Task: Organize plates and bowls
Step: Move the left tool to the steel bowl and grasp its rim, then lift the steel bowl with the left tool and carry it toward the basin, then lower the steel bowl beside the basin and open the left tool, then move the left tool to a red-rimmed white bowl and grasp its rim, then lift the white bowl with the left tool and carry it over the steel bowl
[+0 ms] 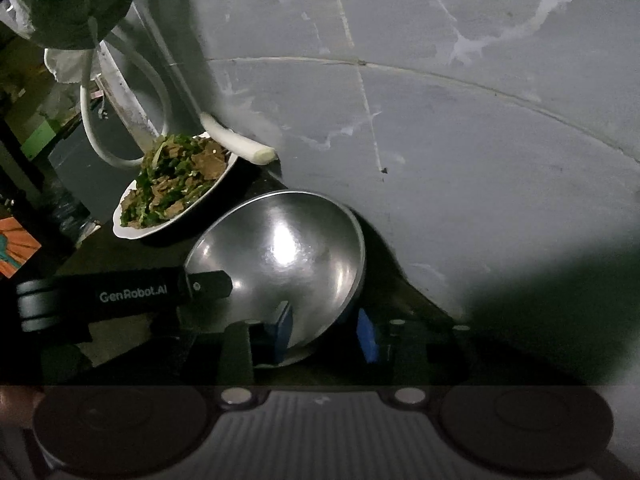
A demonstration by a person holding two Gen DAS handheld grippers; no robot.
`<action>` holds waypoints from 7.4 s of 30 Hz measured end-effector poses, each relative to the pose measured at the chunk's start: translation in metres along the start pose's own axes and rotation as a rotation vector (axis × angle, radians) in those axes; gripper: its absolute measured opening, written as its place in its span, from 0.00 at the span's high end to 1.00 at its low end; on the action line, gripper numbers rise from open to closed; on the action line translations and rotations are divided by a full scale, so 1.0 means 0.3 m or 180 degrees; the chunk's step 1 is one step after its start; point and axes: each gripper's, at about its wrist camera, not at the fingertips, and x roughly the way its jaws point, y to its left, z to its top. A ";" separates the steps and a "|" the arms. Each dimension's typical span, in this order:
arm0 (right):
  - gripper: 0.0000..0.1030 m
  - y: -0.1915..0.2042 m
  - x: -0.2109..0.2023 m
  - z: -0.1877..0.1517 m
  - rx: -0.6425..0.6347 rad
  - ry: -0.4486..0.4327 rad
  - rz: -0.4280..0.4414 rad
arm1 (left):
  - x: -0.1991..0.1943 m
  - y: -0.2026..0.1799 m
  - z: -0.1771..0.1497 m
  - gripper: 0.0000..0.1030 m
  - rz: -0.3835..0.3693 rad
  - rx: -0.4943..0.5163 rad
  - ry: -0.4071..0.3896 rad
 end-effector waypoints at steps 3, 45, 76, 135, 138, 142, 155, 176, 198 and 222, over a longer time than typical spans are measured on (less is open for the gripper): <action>0.67 -0.007 0.001 0.004 0.0010 0.0001 0.0027 | -0.005 -0.009 -0.006 0.85 -0.0046 0.0039 -0.0018; 0.73 -0.022 -0.508 -0.259 -0.0630 -0.0056 0.0718 | -0.584 -0.139 -0.475 0.87 0.0012 -0.0171 -0.0589; 0.73 -0.139 -0.652 -0.558 -0.0972 0.0856 0.0881 | -0.630 -0.113 -0.879 0.86 0.0029 -0.0827 0.0109; 0.00 -0.210 -0.675 -0.362 -0.0862 0.0107 0.0834 | -0.709 -0.029 -0.570 0.01 0.0222 -0.1478 -0.0507; 0.00 -0.196 -0.649 -0.315 -0.0980 0.0017 0.0749 | -0.662 -0.067 -0.514 0.01 0.0403 -0.1267 -0.0333; 0.00 -0.164 -0.601 -0.257 -0.1243 -0.0060 0.0614 | -0.550 -0.130 -0.419 0.01 0.0706 -0.0665 0.0206; 0.01 -0.076 -0.303 -0.071 -0.1403 0.0157 0.0516 | -0.367 -0.142 -0.392 0.05 0.0851 -0.0596 0.0215; 0.53 0.008 -0.144 -0.066 -0.1766 0.0816 0.0758 | -0.318 -0.118 -0.434 0.37 0.0354 -0.1013 0.0134; 0.91 -0.065 -0.106 -0.075 -0.1325 0.1006 0.0849 | -0.289 -0.104 -0.439 0.90 0.0030 -0.1400 0.0074; 0.93 -0.042 -0.460 -0.149 -0.1181 0.0410 0.1049 | -0.629 -0.148 -0.555 0.91 -0.0301 -0.1192 -0.0335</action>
